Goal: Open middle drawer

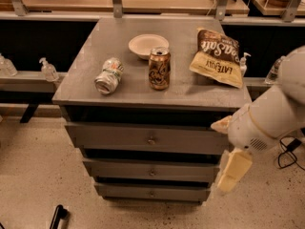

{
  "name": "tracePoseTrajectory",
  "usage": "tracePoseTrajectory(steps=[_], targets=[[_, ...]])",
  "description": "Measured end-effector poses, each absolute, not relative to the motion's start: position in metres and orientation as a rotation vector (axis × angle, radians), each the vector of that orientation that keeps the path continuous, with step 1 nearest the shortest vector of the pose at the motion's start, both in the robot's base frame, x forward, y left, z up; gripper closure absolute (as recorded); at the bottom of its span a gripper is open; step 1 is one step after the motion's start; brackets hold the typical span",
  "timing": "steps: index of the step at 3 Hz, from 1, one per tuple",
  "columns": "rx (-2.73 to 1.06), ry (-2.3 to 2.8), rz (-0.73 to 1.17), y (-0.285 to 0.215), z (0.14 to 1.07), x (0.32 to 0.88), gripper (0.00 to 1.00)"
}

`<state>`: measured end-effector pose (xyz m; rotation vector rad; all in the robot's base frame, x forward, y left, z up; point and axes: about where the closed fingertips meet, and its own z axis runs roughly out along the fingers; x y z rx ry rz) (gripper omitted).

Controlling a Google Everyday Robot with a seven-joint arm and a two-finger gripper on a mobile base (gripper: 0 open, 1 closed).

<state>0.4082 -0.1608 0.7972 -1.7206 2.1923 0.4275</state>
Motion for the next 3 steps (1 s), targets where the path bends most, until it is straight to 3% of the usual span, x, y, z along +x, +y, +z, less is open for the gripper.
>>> tracePoseTrajectory(steps=[3], targets=[[-1.705,2.043,0.504,-0.137,0.761,0.389,0.00]])
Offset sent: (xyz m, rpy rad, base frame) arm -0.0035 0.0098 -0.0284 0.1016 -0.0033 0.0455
